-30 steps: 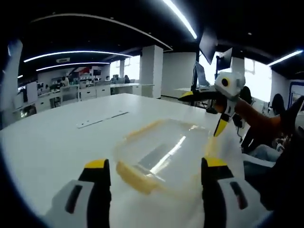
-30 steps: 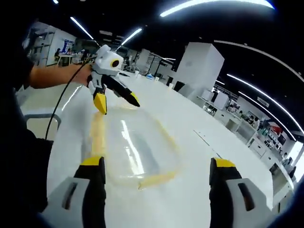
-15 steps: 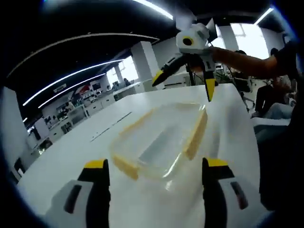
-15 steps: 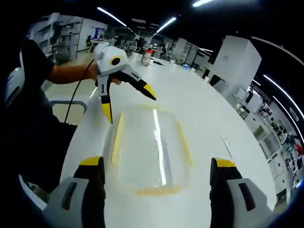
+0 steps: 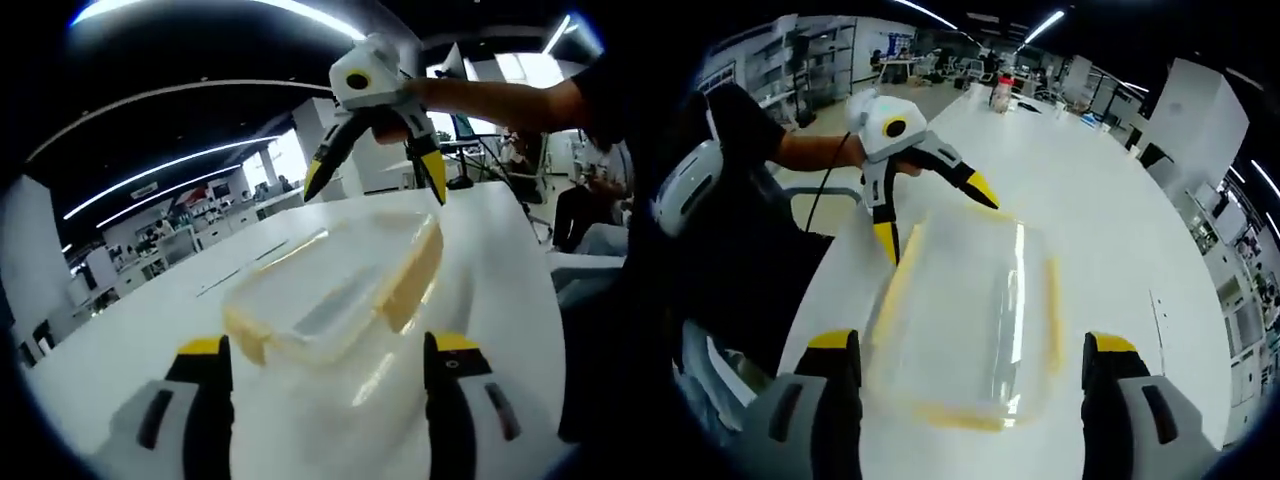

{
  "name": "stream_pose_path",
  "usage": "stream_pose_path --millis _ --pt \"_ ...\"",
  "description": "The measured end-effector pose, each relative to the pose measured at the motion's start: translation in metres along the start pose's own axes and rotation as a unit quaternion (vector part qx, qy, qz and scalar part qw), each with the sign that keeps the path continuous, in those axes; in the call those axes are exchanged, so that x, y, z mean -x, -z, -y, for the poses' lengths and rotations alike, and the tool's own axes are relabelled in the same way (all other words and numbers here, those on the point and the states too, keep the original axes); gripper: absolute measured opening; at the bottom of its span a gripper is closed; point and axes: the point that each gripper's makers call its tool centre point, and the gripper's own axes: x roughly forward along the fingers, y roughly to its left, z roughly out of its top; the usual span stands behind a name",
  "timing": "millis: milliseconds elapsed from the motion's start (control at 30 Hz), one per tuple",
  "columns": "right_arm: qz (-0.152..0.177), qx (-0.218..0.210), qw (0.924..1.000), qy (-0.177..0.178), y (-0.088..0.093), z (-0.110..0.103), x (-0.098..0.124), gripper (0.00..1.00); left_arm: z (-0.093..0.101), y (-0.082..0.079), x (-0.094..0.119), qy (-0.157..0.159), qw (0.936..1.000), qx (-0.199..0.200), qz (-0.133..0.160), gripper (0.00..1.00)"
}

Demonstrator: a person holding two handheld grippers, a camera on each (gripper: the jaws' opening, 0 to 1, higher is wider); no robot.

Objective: Snap each plastic latch of the storage box into its locked position after aligning the lid with the box until every specified latch is closed and the lid sits flush.

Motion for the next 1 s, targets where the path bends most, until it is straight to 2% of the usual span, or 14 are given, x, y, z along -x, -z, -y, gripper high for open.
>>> stream_pose_path --millis 167,367,533,733,800,900,1000 --pt "-0.044 0.005 0.9985 -0.032 0.006 0.004 -0.011 0.93 0.003 0.003 0.004 0.0 0.9999 0.009 0.006 0.8" --pt "-0.05 -0.002 0.9954 -0.081 -0.002 0.005 -0.019 0.93 0.005 -0.005 0.008 -0.012 0.9996 0.012 0.024 0.82" --pt "-0.077 0.011 0.9895 -0.122 -0.001 0.006 -0.028 0.93 0.002 -0.006 0.006 -0.014 0.9991 0.022 0.035 0.84" --pt "-0.089 0.014 0.9861 -0.14 -0.005 0.016 -0.036 0.91 -0.005 -0.001 0.002 -0.017 0.9986 0.034 0.036 0.85" --pt "-0.106 0.023 0.9832 -0.147 -0.003 0.014 -0.036 0.9 -0.003 0.002 0.0 -0.018 0.9987 0.033 0.036 0.85" --pt "-0.112 0.023 0.9814 -0.154 -0.003 0.01 -0.038 0.88 -0.002 0.009 -0.003 -0.022 0.9992 0.023 0.022 0.84" --pt "-0.121 0.025 0.98 -0.156 -0.001 0.009 -0.039 0.87 -0.004 0.01 -0.006 -0.026 0.999 0.023 0.027 0.84"
